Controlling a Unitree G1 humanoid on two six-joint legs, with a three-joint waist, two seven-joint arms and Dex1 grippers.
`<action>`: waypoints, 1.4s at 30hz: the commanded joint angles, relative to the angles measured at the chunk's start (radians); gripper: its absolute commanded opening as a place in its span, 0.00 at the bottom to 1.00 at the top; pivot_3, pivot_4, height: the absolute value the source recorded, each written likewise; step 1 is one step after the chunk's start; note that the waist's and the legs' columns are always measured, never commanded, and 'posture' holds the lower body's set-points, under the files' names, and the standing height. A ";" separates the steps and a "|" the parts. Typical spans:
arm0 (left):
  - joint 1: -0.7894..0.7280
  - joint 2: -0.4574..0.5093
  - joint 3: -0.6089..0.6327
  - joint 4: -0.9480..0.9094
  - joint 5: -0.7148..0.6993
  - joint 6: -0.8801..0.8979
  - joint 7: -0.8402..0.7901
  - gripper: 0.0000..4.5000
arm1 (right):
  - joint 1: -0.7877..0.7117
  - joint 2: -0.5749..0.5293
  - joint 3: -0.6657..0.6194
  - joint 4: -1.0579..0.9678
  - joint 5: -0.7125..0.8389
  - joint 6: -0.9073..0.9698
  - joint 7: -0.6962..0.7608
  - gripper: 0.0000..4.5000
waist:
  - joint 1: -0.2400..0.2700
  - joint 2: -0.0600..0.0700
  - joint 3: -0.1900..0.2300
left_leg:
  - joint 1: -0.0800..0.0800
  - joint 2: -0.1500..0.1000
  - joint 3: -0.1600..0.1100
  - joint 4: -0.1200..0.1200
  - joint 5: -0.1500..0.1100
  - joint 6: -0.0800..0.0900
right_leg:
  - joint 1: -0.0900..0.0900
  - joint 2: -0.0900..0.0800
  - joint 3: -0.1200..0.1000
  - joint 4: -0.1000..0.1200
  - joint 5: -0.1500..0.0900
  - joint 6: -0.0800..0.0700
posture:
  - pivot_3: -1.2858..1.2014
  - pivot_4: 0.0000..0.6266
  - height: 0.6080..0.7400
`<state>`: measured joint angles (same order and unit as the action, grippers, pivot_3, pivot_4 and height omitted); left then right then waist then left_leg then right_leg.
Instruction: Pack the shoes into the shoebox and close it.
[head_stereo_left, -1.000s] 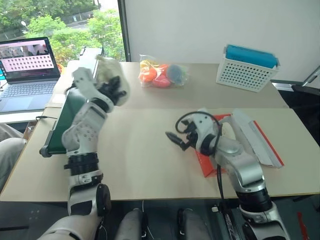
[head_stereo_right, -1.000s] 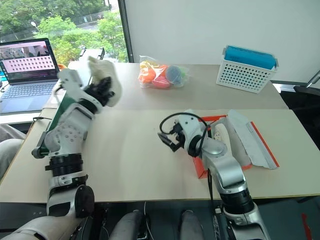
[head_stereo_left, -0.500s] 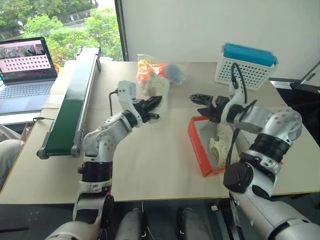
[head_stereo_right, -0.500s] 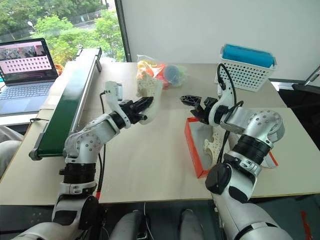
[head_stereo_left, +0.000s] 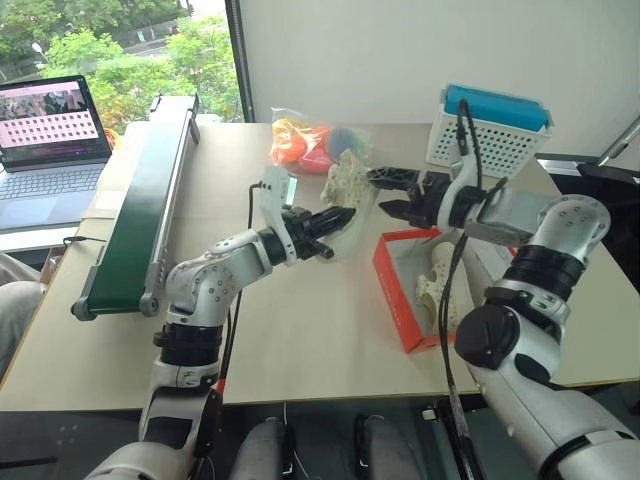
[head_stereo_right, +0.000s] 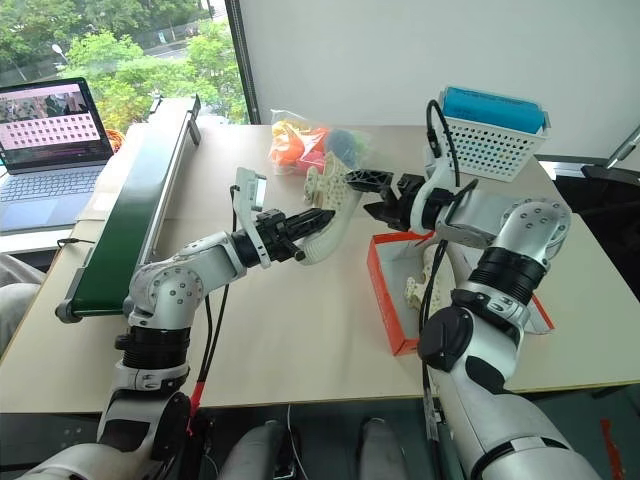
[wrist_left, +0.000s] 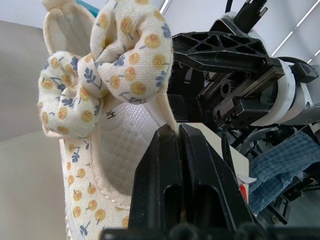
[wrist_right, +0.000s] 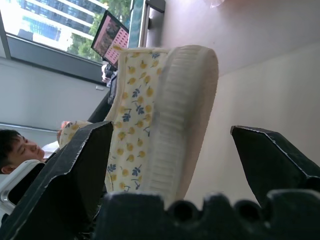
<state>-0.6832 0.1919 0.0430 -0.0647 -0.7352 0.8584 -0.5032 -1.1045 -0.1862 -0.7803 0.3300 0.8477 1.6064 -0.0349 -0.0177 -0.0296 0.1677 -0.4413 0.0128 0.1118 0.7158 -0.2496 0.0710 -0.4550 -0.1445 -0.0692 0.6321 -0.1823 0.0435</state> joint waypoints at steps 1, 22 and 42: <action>-0.041 -0.011 -0.005 -0.040 -0.018 -0.006 -0.021 0.03 | 0.019 0.010 0.019 -0.047 0.041 0.008 -0.024 1.00 | 0.001 0.000 0.000 | 0.000 0.000 0.000 0.000 0.000 0.000 | 0.000 0.000 0.000 0.000 0.000 0.000 | 0.52 0.24 0.73; -0.026 0.005 -0.061 -0.046 0.055 -0.055 -0.041 0.00 | 0.001 0.034 -0.033 -0.097 -0.049 -0.002 -0.053 0.41 | 0.001 0.000 0.000 | 0.000 0.000 0.000 0.000 0.000 0.000 | 0.000 0.000 0.000 0.000 0.000 0.000 | 0.52 0.24 0.73; 0.034 0.090 -0.082 -0.159 0.160 -0.173 -0.110 0.43 | 0.038 0.002 -0.064 -0.227 -0.115 -0.181 -0.163 0.40 | 0.005 0.002 0.001 | 0.000 0.000 0.000 -0.001 0.000 0.000 | 0.000 0.000 0.000 -0.001 0.000 0.000 | 0.52 0.24 0.73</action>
<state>-0.6522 0.2696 -0.0685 -0.1711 -0.5532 0.6865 -0.6023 -1.0406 -0.1268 -0.8727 0.1532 0.7245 1.4592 -0.2209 -0.0129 -0.0279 0.1687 -0.4419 0.0127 0.1120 0.7150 -0.2494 0.0711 -0.4555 -0.1446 -0.0690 0.6311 -0.1824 0.0436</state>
